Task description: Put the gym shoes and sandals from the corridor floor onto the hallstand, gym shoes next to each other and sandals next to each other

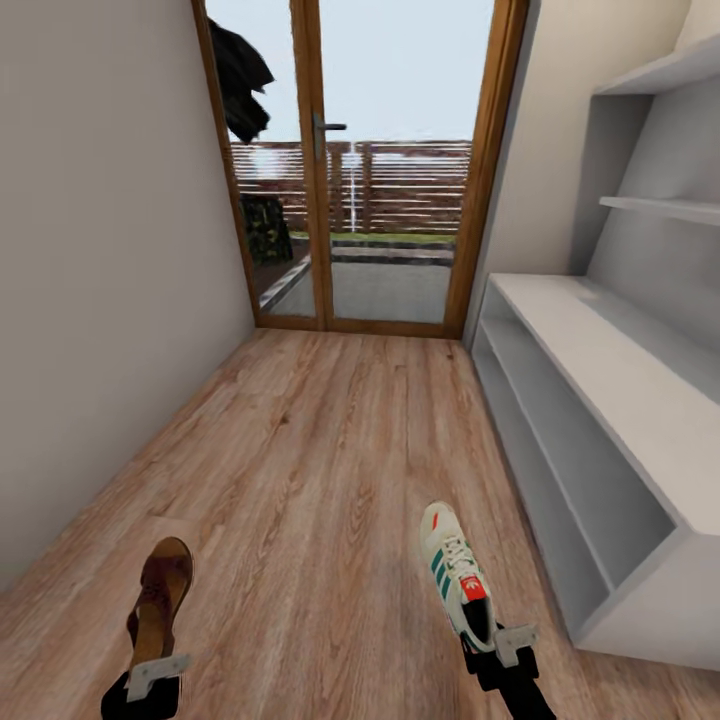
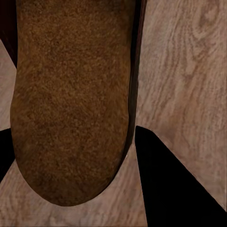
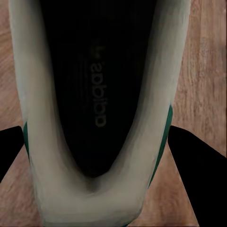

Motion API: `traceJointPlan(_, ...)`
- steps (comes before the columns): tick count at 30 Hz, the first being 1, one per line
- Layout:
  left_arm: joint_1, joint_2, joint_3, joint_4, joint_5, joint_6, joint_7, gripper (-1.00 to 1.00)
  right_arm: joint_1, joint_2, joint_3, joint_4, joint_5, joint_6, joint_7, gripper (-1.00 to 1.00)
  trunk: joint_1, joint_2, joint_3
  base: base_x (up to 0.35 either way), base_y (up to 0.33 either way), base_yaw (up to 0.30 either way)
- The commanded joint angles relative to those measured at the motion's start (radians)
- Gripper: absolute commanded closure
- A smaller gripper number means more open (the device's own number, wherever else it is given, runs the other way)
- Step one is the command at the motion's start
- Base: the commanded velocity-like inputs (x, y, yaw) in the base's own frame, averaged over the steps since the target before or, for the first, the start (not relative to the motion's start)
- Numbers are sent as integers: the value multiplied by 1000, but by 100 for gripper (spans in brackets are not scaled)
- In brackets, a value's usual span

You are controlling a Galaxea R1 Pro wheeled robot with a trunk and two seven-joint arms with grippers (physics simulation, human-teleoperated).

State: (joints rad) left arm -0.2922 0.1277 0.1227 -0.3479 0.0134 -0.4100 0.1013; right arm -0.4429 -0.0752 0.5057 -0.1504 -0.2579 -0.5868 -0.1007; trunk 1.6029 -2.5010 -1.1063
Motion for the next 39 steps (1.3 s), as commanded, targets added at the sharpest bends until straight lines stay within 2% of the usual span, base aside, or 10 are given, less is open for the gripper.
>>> traceJointPlan(1, -1, -1, 0, 2, -3, -3, 2, 100, 0, -6, 17, 8, -22, -8, -5, 100, 0, 0, -1, 0, 307, 0)
traceJointPlan(4, -1, -2, 0, 4, -3, -3, 1, 100, 0, -16, 18, 21, -135, -17, 18, 100, 0, 0, -1, 0, 307, 0)
traceJointPlan(7, -1, -2, 0, 4, -3, -3, 1, 100, 0, -21, 18, 24, -178, -19, 67, 100, 0, 0, 0, 0, 307, -1)
traceJointPlan(20, -1, -2, 0, 6, -3, -3, 1, 100, 8, -18, 19, 26, -179, -19, 67, 100, 0, 0, 19, 149, 287, -102)
traceJointPlan(39, -1, -2, 0, 18, -3, -4, 1, 100, 10, -13, 19, 25, -179, -19, 67, 100, 0, 0, 22, 268, 218, -264)
